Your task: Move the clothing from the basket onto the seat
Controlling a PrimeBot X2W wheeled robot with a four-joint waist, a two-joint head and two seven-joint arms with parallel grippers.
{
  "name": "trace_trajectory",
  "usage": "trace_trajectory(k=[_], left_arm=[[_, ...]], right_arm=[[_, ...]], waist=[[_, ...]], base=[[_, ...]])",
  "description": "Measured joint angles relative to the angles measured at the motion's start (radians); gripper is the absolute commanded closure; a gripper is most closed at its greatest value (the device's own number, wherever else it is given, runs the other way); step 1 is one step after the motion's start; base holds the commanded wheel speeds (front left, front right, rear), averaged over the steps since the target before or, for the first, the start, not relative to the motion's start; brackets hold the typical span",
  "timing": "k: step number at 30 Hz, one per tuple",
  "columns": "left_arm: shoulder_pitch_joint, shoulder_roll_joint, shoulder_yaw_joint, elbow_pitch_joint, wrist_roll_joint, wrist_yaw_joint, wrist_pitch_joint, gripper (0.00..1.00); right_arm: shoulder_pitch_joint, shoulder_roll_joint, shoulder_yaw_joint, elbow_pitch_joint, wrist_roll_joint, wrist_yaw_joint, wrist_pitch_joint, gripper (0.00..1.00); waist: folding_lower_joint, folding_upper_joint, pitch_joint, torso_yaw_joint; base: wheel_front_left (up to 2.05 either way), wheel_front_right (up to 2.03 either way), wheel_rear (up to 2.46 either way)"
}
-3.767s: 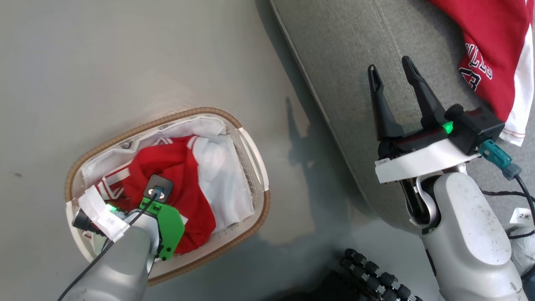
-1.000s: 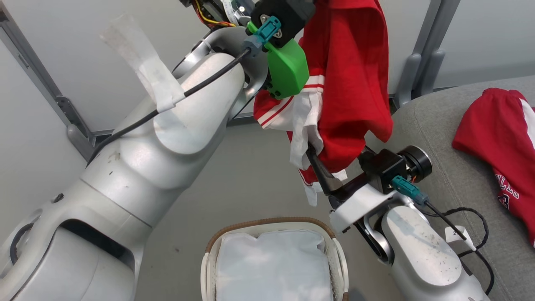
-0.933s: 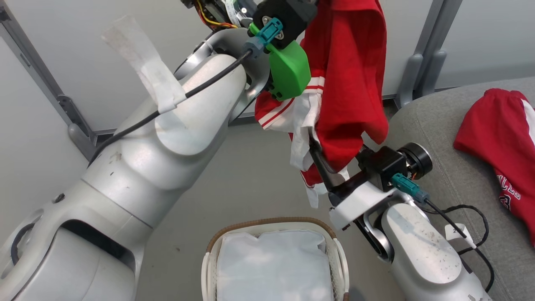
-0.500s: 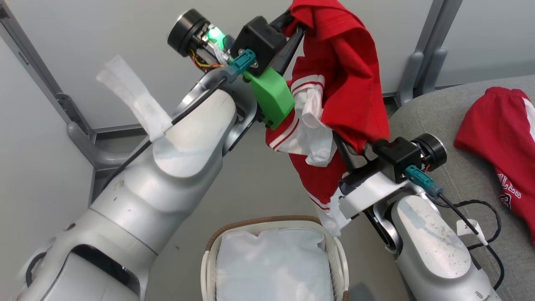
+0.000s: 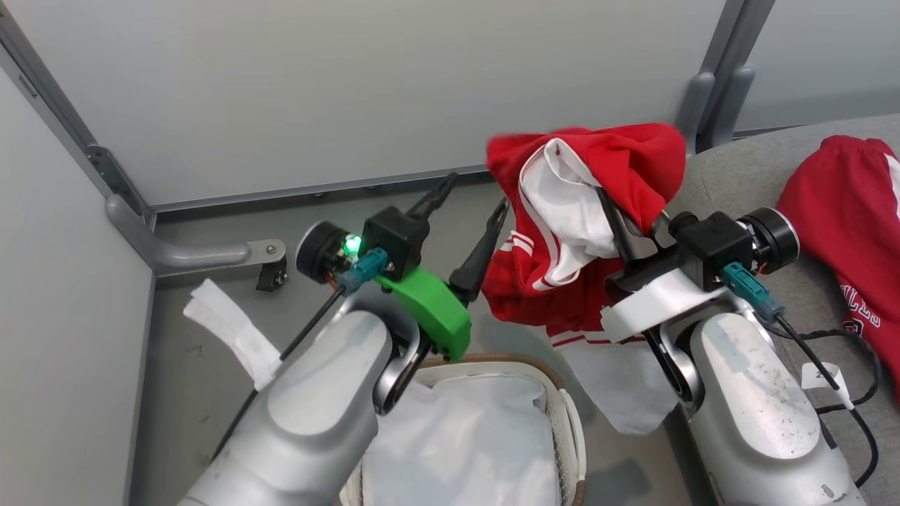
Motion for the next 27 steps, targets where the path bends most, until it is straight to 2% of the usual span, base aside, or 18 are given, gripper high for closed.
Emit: trace_trajectory(k=[9, 18, 27], left_arm=[[0.205, -0.002, 0.031, -0.11, 0.042, -0.006, -0.002, 0.0], [0.289, -0.001, 0.043, -0.143, 0.089, -0.009, -0.002, 0.0], [0.327, -0.001, 0.067, -0.178, 0.12, -0.009, -0.002, 0.0]], right_arm=[[0.031, 0.0, -0.048, -0.002, -0.022, 0.0, 0.0, 1.0], [0.062, 0.0, -0.087, -0.002, -0.032, 0.0, 0.0, 1.0], [0.086, -0.009, -0.107, 0.0, -0.048, 0.0, 0.0, 1.0]], waist=[[0.0, 0.0, 0.008, -0.011], [0.0, 0.0, 0.006, -0.038], [0.0, 0.0, 0.009, -0.132]], base=[[0.0, 0.0, 0.0], [0.0, 0.0, 0.0], [0.0, 0.0, 0.0]])
